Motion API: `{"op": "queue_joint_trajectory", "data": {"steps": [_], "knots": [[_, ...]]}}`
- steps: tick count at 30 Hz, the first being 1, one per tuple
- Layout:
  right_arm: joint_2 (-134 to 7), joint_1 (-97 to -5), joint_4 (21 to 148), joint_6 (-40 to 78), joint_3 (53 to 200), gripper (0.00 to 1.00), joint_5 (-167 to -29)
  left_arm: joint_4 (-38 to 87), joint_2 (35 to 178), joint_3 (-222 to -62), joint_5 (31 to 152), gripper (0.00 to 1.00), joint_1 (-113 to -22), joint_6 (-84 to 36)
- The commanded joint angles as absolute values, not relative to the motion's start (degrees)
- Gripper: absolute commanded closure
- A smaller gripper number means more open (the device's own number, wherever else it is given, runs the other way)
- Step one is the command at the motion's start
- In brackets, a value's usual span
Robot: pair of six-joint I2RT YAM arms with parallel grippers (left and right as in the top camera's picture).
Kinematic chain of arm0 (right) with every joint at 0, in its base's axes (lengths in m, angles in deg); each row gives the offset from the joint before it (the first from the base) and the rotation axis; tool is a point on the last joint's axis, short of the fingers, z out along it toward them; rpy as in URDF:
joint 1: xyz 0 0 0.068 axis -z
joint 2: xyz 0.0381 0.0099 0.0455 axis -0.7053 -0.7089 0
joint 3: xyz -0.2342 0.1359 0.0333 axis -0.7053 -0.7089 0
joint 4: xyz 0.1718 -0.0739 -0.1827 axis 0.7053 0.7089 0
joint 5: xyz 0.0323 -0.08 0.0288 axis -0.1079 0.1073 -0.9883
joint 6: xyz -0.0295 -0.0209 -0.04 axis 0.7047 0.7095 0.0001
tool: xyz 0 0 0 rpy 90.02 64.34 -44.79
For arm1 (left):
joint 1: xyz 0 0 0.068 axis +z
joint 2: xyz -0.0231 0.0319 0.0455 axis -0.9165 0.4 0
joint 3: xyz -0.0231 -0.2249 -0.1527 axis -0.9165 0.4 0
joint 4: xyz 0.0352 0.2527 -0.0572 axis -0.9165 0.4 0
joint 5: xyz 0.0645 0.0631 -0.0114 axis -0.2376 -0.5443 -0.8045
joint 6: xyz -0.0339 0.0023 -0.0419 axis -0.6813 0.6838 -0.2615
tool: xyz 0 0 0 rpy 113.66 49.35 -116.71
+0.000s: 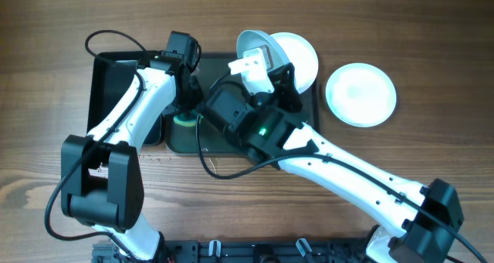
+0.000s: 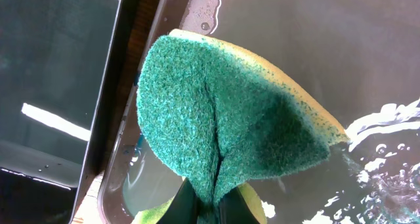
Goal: Clean dirty plates on tray and stack at the side
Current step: 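Lift the pale plate with the right gripper and carry it right, then stack the pale plate onto the first cleaned plate, release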
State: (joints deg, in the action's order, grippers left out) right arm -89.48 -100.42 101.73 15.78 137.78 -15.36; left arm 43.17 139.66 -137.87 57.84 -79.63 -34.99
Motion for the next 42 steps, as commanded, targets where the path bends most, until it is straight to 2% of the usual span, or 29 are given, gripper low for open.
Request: {"op": "queue_joint_trajectory", "data": {"steps": [1,6,9,18,25,32,36,42], "knots": [[-87.67,-102.17,101.60,16.70,137.67,0.96,-5.51,43.28,138.20,-139.07,58.56,0.96,-79.48,-35.14],[-87.67,-102.98,101.65,17.75,137.67,0.96,-5.68,43.28,138.20,-139.07,58.56,0.96,-79.48,-35.14],[-87.67,-102.76,101.65,17.75,137.67,0.96,-10.77,43.28,138.20,-139.07,58.56,0.96,-79.48,-35.14],[-87.67,-93.30,101.87,16.35,137.67,0.96,-48.48,43.24,138.20,-139.07,58.56,0.96,-79.48,-35.14],[-87.38,-79.07,101.89,15.74,137.67,0.96,-78.79,43.24,138.20,-139.07,59.96,0.96,-79.48,-35.12],[-87.12,-58.26,105.17,16.02,137.67,0.96,-101.13,43.22,138.20,-139.07,61.49,0.96,-79.48,-35.10],[-87.14,-46.83,109.58,16.48,137.67,0.96,-101.28,43.20,138.20,-139.07,61.51,0.96,-79.48,-35.10],[-87.45,-34.04,113.12,16.50,137.67,0.95,-89.26,42.61,138.20,-139.07,61.53,0.96,-79.48,-35.10]]}}
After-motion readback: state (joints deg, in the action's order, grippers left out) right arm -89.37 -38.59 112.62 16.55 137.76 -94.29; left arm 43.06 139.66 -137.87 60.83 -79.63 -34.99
